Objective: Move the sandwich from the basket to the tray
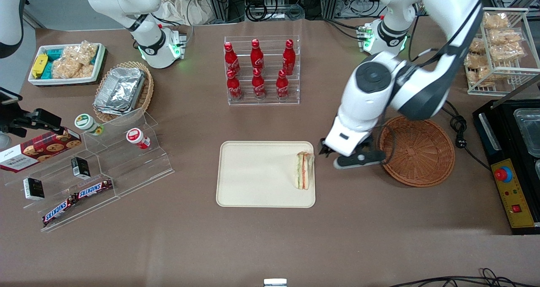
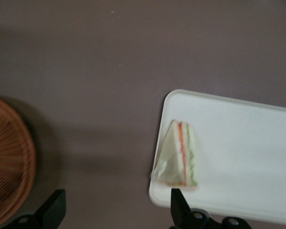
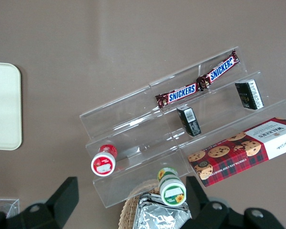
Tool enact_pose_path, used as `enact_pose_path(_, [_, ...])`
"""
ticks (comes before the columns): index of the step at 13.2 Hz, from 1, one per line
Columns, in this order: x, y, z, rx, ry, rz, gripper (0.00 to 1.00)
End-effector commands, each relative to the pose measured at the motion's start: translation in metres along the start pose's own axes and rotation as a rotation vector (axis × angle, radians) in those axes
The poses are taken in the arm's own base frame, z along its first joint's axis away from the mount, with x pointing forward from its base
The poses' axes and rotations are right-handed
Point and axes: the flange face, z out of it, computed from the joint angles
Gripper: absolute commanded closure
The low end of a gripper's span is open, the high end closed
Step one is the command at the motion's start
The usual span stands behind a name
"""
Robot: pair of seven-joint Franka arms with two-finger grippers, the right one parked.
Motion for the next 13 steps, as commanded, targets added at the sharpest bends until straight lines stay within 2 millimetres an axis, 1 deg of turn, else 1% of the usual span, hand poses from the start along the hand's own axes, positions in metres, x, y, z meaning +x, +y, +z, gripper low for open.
enact_pose_path(1, [0.009, -0.045, -0.061, 0.010, -0.065, 0.025, 0.01])
enact_pose_path(2, [0.014, -0.063, -0.082, 0.035, -0.098, 0.031, 0.01])
enact_pose_path(5, [0.029, -0.119, -0.117, 0.076, -0.205, 0.037, 0.01])
enact_pose_path(6, [0.026, -0.132, -0.132, 0.065, -0.207, 0.050, 0.01])
enact_pose_path(7, [0.024, -0.152, -0.146, 0.058, -0.197, 0.046, 0.01])
enact_pose_path(8, [0.018, -0.167, -0.151, 0.061, -0.210, 0.051, 0.01])
enact_pose_path(9, [0.013, -0.185, -0.164, 0.055, -0.200, 0.059, 0.01])
enact_pose_path(11, [0.002, -0.217, -0.183, 0.033, -0.229, 0.097, 0.01])
enact_pose_path(13, [-0.006, -0.226, -0.189, 0.039, -0.236, 0.102, 0.01])
